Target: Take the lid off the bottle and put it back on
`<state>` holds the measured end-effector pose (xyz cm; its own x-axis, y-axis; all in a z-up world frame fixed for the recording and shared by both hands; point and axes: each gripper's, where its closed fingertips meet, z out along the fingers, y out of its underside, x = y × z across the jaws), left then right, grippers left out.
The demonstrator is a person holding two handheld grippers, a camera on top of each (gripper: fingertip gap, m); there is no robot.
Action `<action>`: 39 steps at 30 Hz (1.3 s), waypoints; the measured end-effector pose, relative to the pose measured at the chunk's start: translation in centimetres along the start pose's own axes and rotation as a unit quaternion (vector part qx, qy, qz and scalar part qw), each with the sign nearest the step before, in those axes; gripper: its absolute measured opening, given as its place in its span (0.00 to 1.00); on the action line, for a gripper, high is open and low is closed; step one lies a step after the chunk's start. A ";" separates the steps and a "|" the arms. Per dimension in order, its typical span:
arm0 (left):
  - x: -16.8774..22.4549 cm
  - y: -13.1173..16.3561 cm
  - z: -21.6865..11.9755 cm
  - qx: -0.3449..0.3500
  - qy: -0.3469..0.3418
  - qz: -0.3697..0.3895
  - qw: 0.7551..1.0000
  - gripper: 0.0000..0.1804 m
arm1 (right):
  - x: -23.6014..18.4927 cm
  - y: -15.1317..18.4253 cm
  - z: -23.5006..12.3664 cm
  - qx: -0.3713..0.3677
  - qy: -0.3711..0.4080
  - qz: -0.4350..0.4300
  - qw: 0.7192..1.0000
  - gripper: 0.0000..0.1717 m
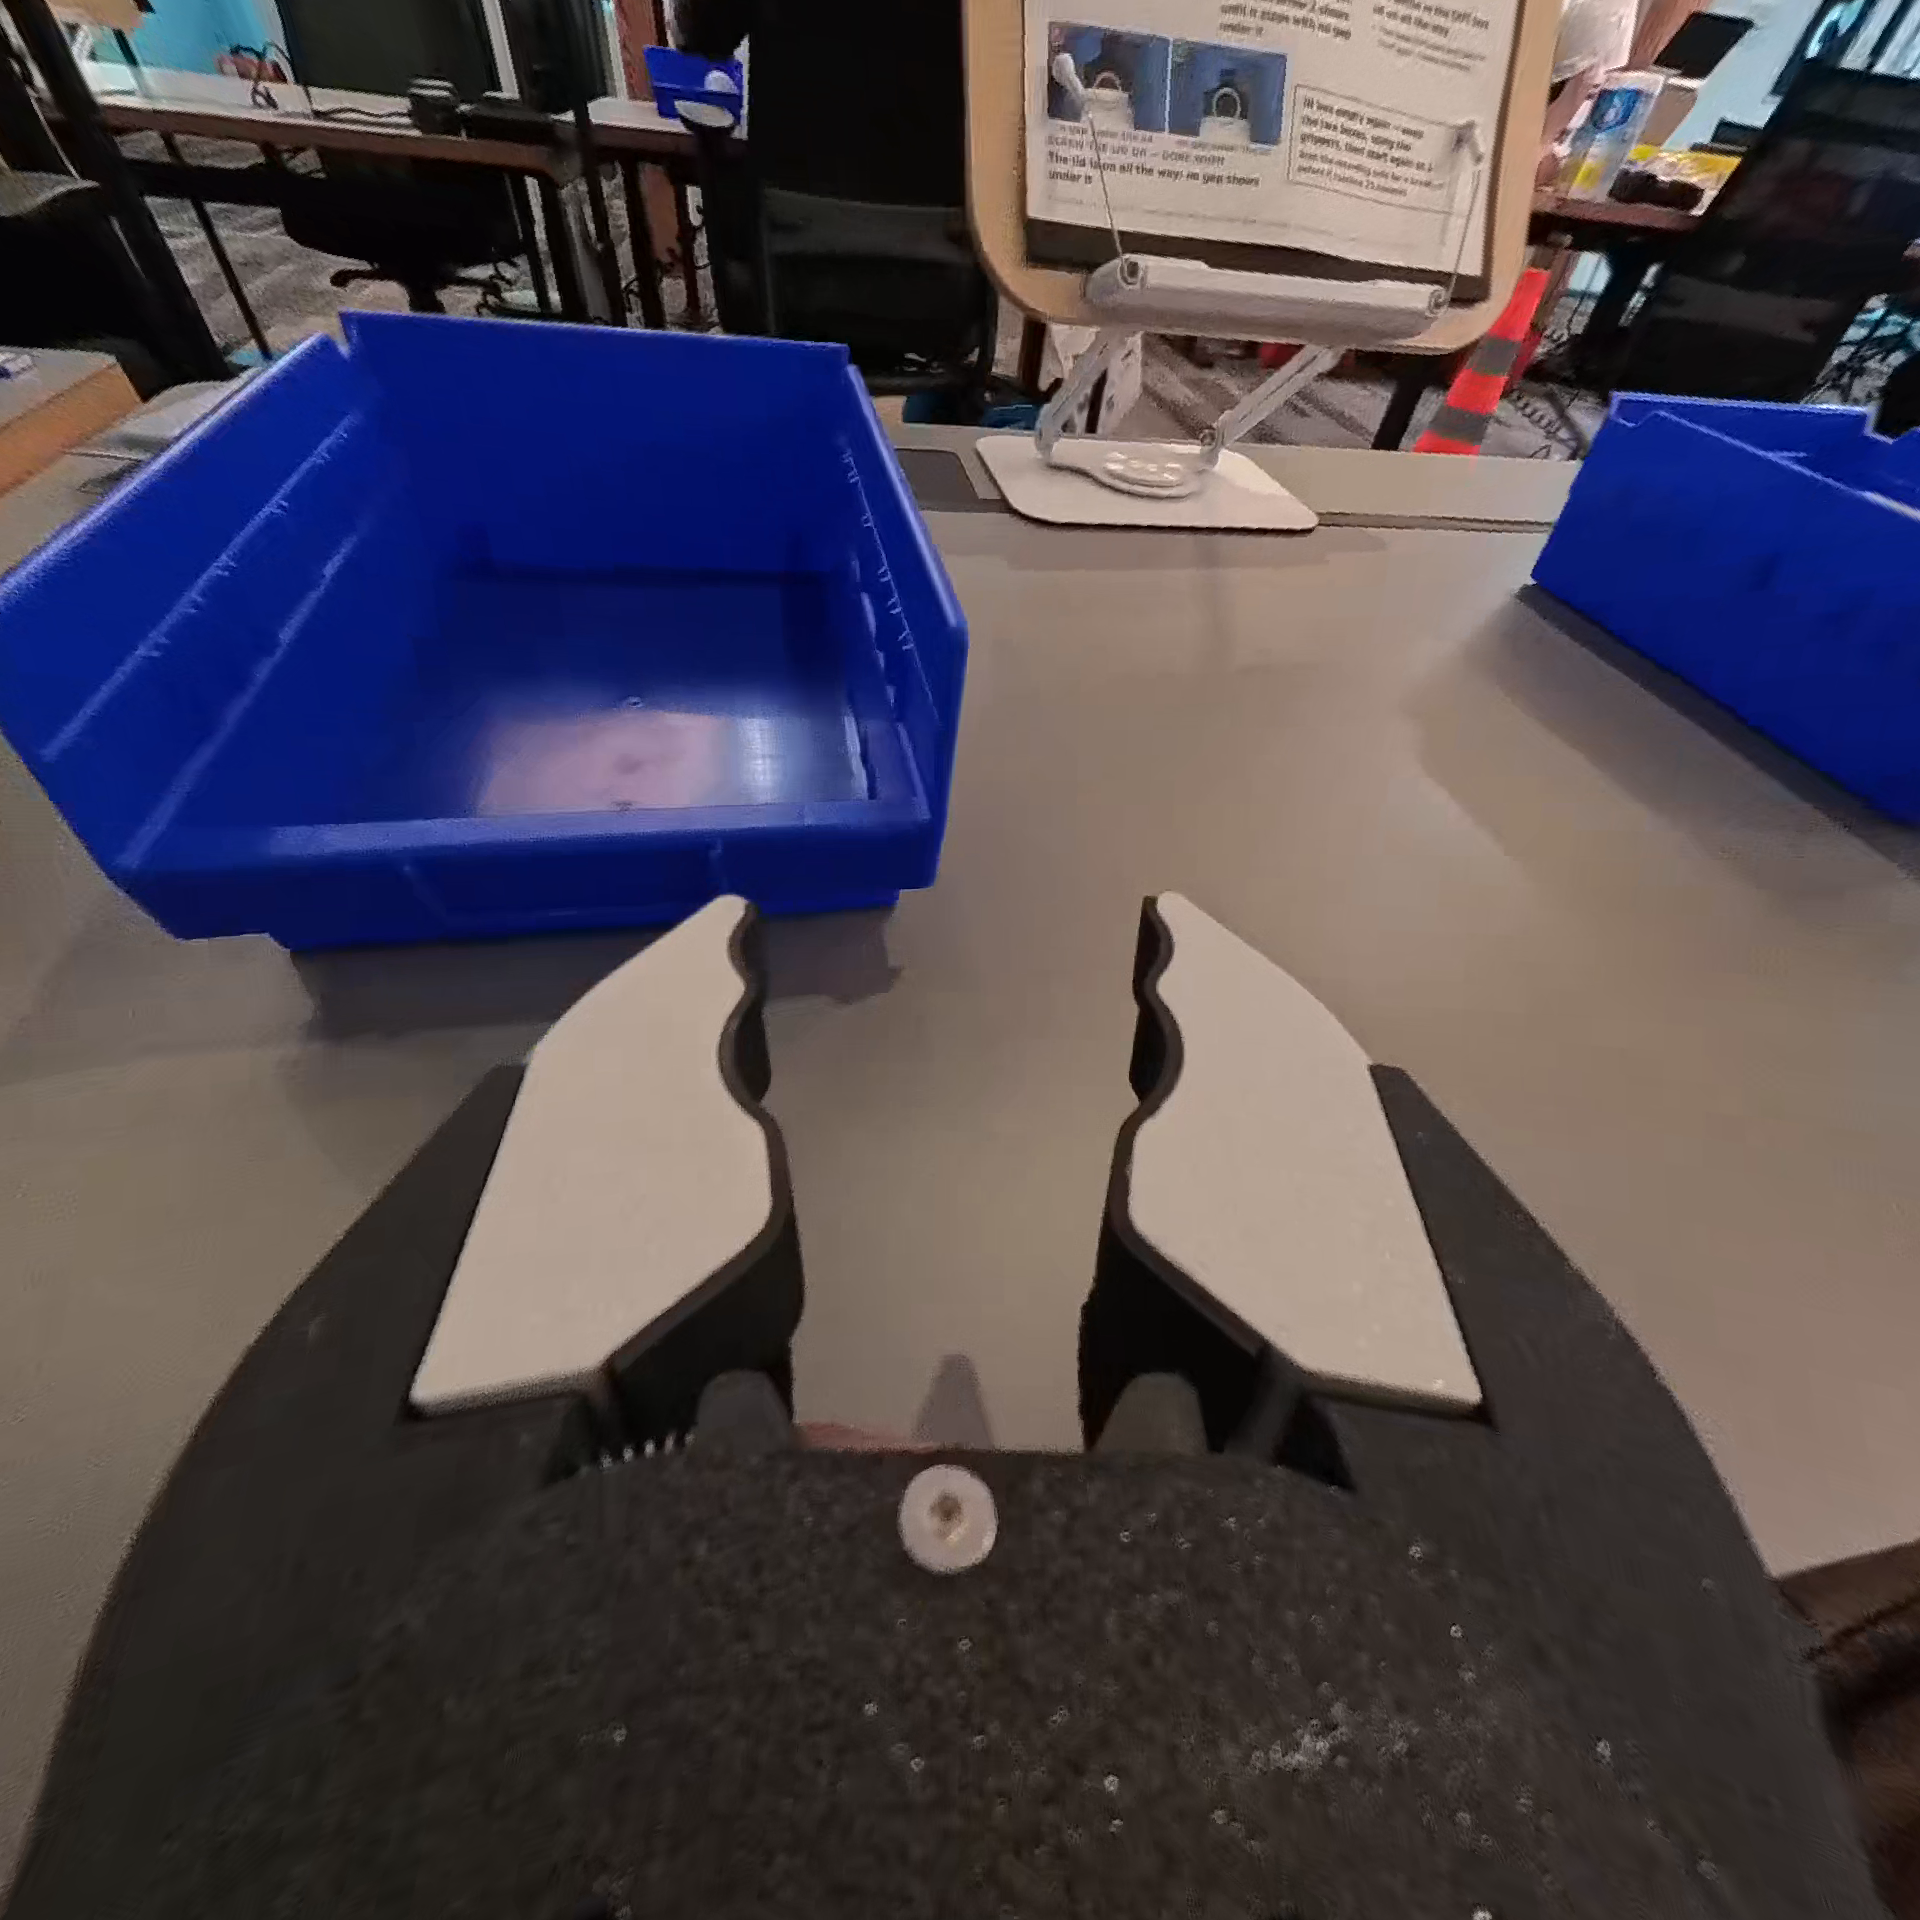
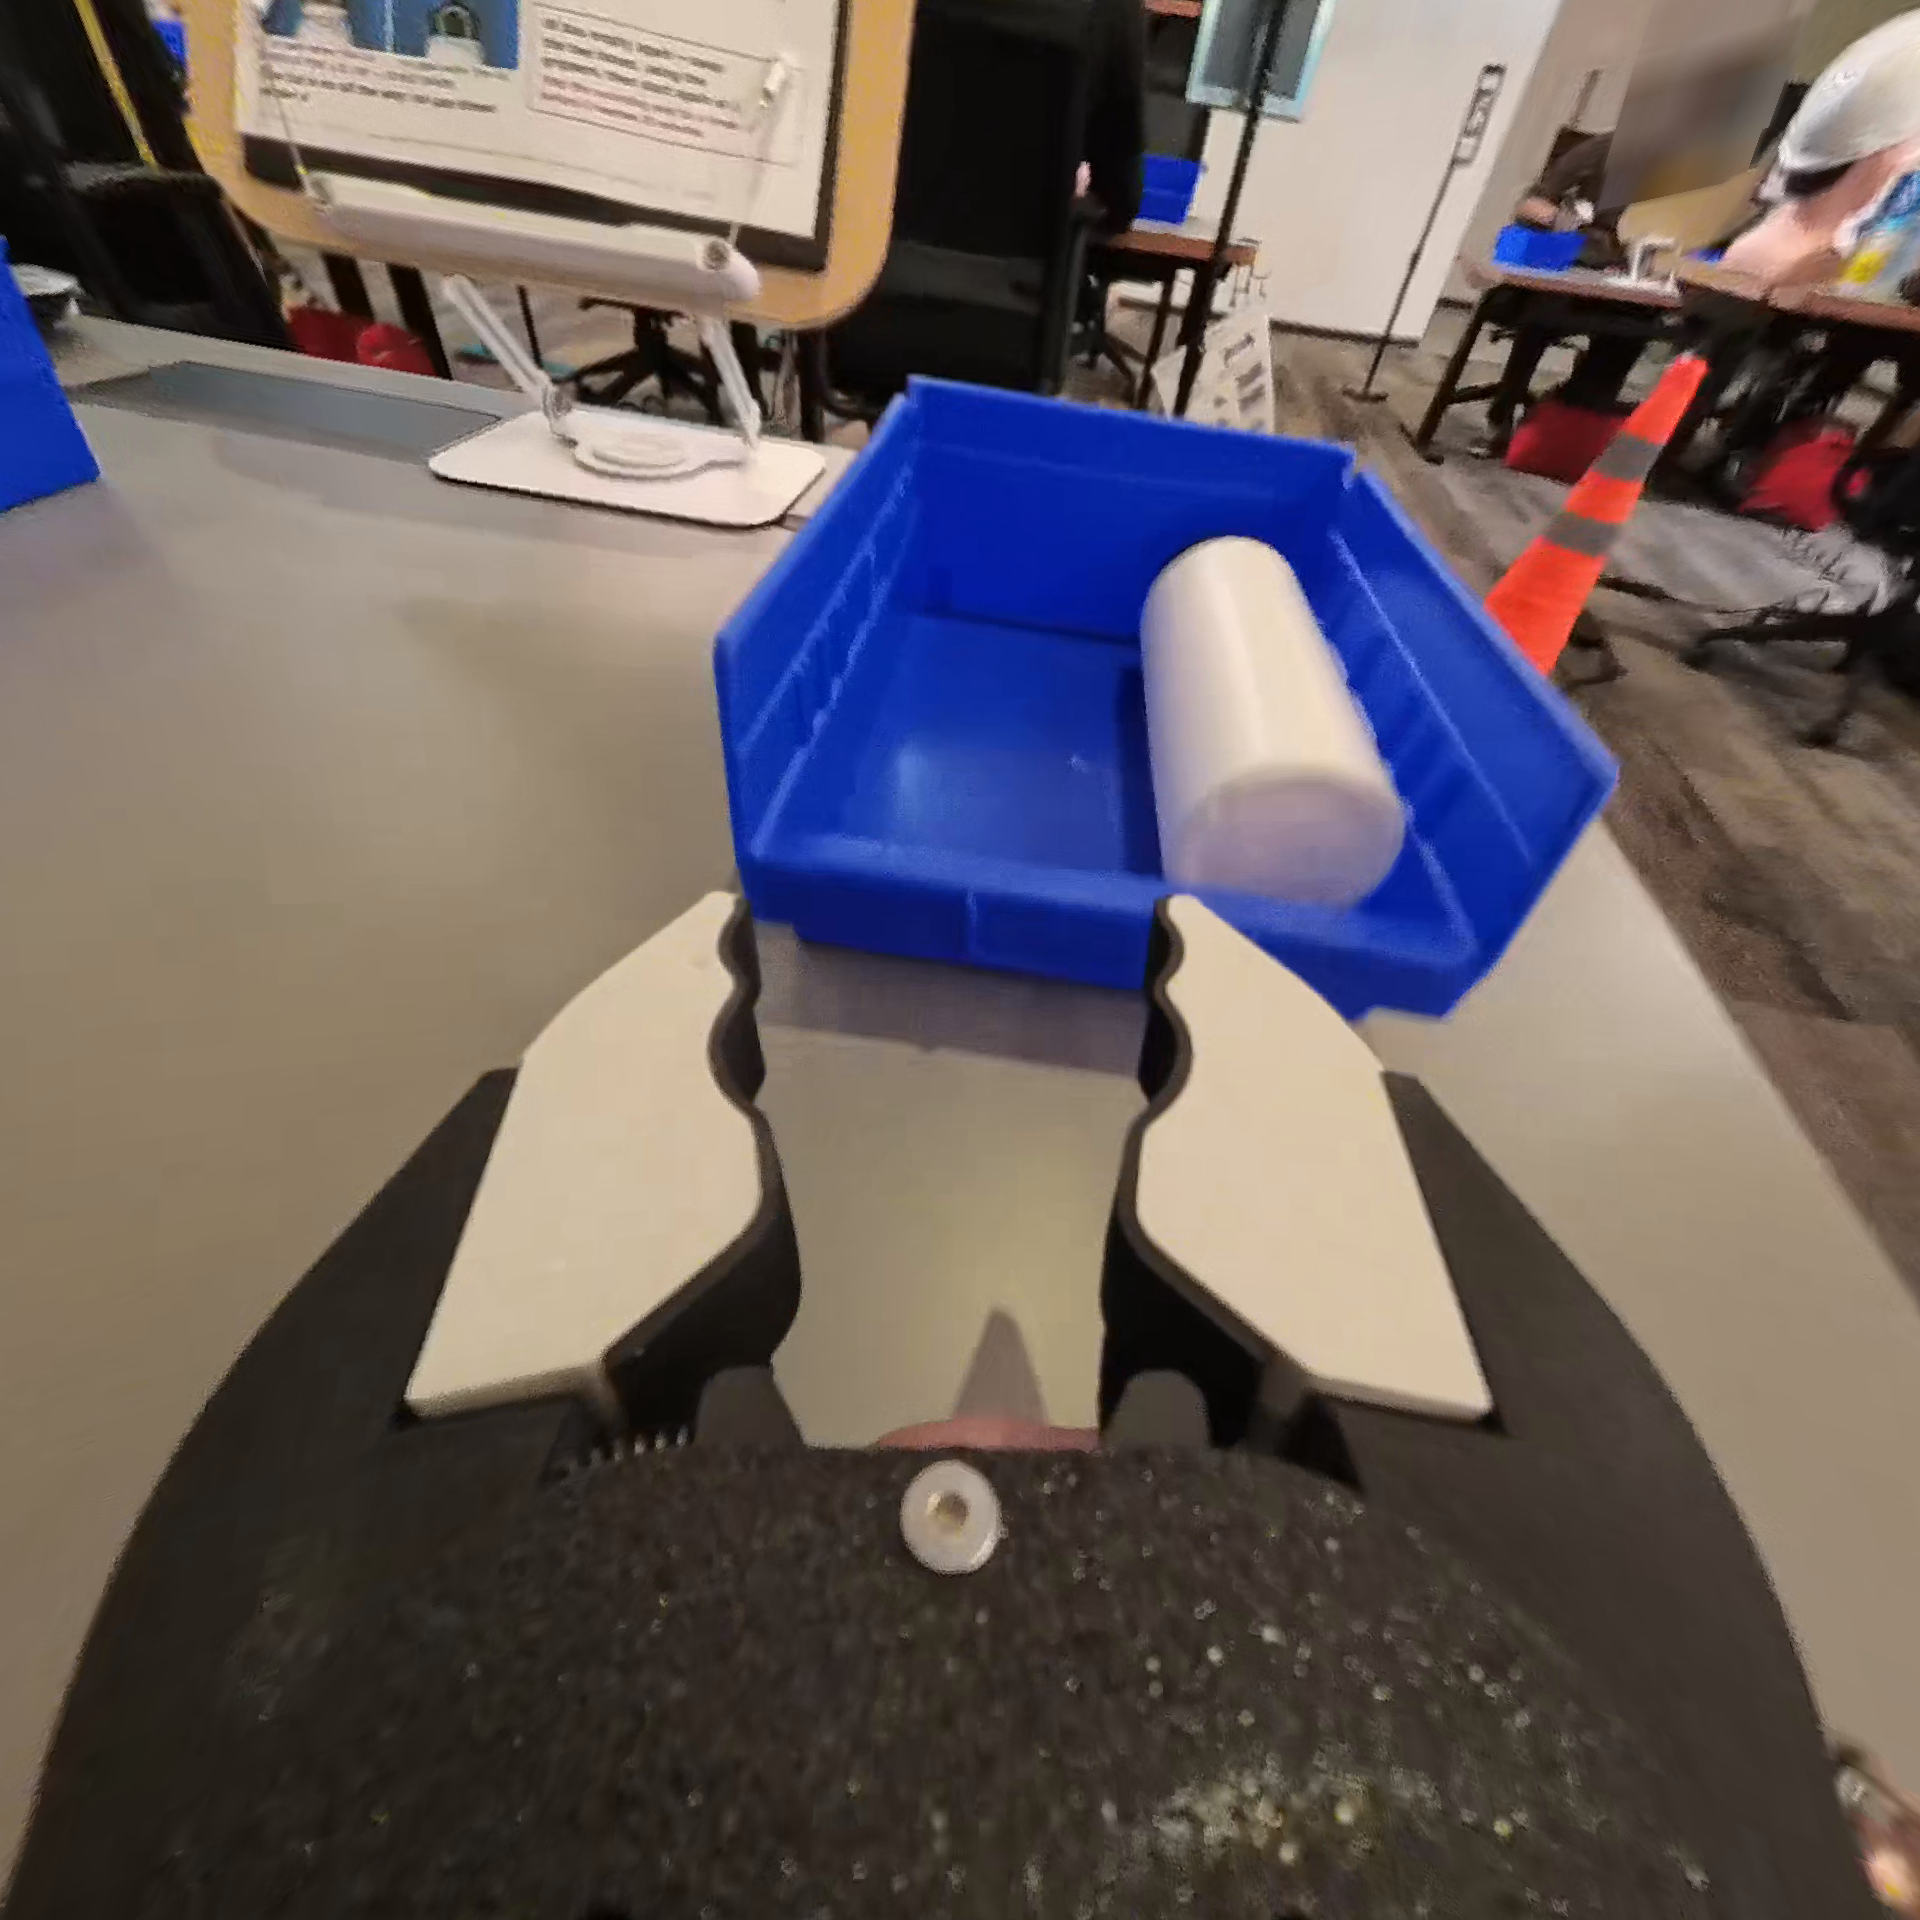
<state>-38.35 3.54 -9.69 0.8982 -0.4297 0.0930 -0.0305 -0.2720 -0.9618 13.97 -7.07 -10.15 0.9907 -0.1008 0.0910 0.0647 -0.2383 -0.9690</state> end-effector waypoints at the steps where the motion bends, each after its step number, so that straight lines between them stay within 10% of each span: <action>1: -0.3 0.1 0.3 -0.002 -0.002 0.000 1.000 0.37 | -0.2 0.6 -0.4 -0.008 -0.011 0.020 1.000 0.41; 35: 0.9 1.9 0.9 -0.046 0.004 0.027 0.999 0.38 | 0.4 2.4 0.6 -0.052 0.013 -0.094 0.994 0.37; 39: 6.2 1.4 2.1 -0.053 0.078 0.031 0.995 0.42 | 0.4 2.5 0.7 -0.054 0.014 -0.092 0.994 0.37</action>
<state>-31.91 2.34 -11.02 0.8144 -0.5746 0.0817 -0.1362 -0.3261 -0.9355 14.64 -7.08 -12.70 0.9595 -0.0719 0.2724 0.2303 -0.3568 -0.9054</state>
